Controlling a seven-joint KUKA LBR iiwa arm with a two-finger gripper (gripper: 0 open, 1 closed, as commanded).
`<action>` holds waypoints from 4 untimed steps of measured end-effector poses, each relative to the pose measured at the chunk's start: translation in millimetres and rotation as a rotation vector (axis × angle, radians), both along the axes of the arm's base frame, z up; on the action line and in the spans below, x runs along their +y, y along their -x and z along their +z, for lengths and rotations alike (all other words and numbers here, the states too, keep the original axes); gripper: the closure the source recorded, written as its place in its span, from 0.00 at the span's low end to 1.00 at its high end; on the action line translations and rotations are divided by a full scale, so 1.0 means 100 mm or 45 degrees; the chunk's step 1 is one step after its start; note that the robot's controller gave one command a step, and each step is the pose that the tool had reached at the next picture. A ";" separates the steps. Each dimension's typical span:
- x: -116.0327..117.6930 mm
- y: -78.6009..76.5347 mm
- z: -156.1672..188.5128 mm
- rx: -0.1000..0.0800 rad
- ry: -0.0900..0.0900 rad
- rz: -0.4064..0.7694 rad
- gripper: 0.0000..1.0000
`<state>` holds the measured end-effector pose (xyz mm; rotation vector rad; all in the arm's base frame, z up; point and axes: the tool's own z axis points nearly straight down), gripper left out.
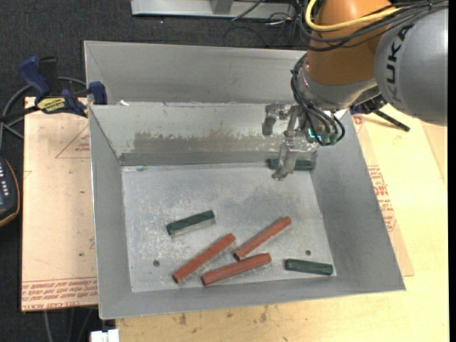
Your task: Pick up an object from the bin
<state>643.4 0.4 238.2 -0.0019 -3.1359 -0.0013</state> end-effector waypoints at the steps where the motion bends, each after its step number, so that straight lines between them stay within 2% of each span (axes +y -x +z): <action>1: -0.36 0.51 -1.01 0.004 0.001 0.010 0.00; 2: -0.45 1.06 -1.73 0.005 -0.001 -0.010 0.00; 3: -0.44 1.02 -1.68 -0.009 0.000 -0.007 1.00; 4: -0.39 0.90 -0.07 -0.022 0.002 0.100 1.00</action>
Offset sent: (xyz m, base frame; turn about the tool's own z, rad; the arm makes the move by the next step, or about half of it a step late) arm -0.0478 -0.0352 -0.0961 -0.0126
